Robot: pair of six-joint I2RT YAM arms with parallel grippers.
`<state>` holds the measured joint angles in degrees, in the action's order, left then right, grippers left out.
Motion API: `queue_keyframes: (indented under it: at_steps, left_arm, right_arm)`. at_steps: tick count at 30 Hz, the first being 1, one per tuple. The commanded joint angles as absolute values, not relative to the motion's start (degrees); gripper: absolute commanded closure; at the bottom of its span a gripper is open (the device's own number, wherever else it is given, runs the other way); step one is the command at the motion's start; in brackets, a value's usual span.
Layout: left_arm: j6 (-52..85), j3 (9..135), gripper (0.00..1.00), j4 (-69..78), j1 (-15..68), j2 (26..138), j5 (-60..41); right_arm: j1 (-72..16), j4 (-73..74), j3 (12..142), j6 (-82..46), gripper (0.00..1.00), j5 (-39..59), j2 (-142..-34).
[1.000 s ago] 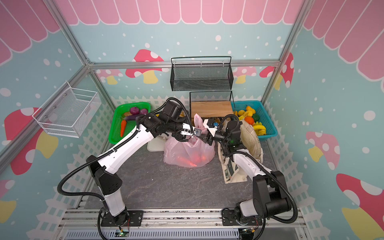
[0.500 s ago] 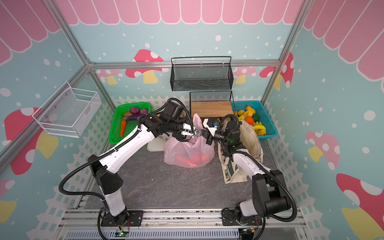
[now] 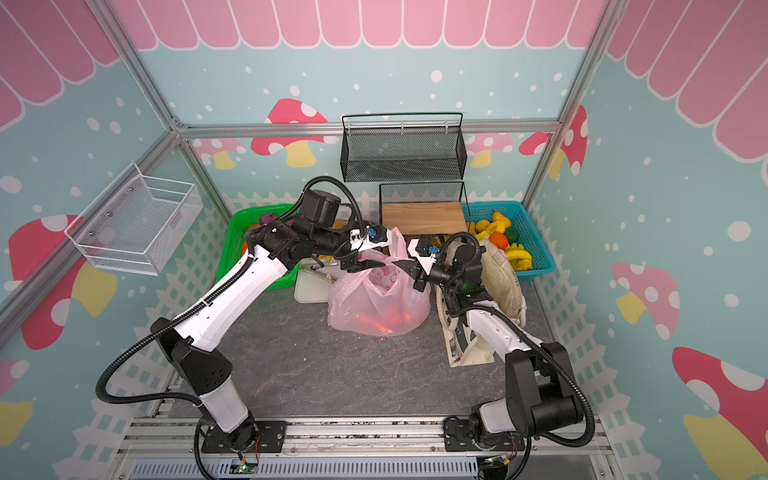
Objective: Place the mixed food into the grocery bags and tie them
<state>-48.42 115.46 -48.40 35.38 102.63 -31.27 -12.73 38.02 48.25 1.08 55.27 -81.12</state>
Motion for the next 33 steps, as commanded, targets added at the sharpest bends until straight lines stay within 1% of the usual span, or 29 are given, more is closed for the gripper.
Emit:
queue_keyframes:
  at_steps: [1, 4, 6, 7, 9, 11, 13, 15, 18, 20, 25, 29, 33]
  left_arm:
    - [-37.5, 121.7, 0.28, -45.7, 35.2, 106.2, -43.0]
    - [-33.0, 127.7, 0.29, -45.7, 35.6, 110.1, -43.8]
    - [-31.8, 130.2, 0.33, -45.7, 35.9, 111.8, -43.8]
    - [-31.4, 131.4, 0.38, -45.7, 36.1, 112.5, -43.6]
    - [-31.0, 132.5, 0.5, -45.7, 36.2, 113.4, -43.1]
    - [-31.2, 132.4, 0.69, -45.7, 36.3, 113.5, -42.1]
    - [-31.9, 130.9, 0.86, -45.7, 36.1, 112.4, -41.3]
    - [-32.9, 128.0, 0.93, -45.7, 36.1, 110.5, -40.7]
    - [-32.8, 120.1, 0.97, -42.1, 36.0, 106.8, -39.0]
    - [-31.2, 112.9, 1.0, -36.2, 36.0, 104.1, -36.8]
    - [-27.0, 100.0, 1.0, -22.3, 35.7, 98.7, -34.9]
    - [-25.1, 94.5, 1.0, -15.7, 35.3, 96.7, -32.1]
    - [-24.6, 92.8, 1.0, -14.6, 35.1, 96.2, -30.6]
  right_arm:
    - [-12.6, 40.3, 47.2, 0.9, 1.0, 57.1, -80.2]
    - [-12.6, 40.4, 47.3, 0.7, 1.0, 57.3, -80.4]
    - [-12.6, 40.4, 47.3, 0.7, 1.0, 57.3, -80.3]
    - [-12.6, 40.3, 47.2, 0.7, 1.0, 57.2, -80.2]
    - [-12.6, 40.1, 46.9, 0.7, 1.0, 56.6, -79.9]
    - [-12.6, 39.7, 47.0, 0.7, 1.0, 55.6, -79.8]
    - [-12.6, 38.4, 47.3, 0.1, 1.0, 53.0, -79.8]
    - [-12.6, 36.7, 47.9, -1.0, 0.99, 49.6, -79.8]
    - [-12.6, 36.2, 48.0, -5.3, 0.95, 46.3, -79.8]
    - [-12.6, 37.7, 47.4, -8.8, 0.91, 45.7, -79.5]
    - [-12.7, 38.8, 46.4, -11.9, 0.88, 43.6, -78.9]
    - [-12.7, 39.3, 45.9, -11.4, 0.86, 44.5, -78.8]
    - [-12.7, 39.6, 45.7, -10.6, 0.83, 44.3, -78.4]
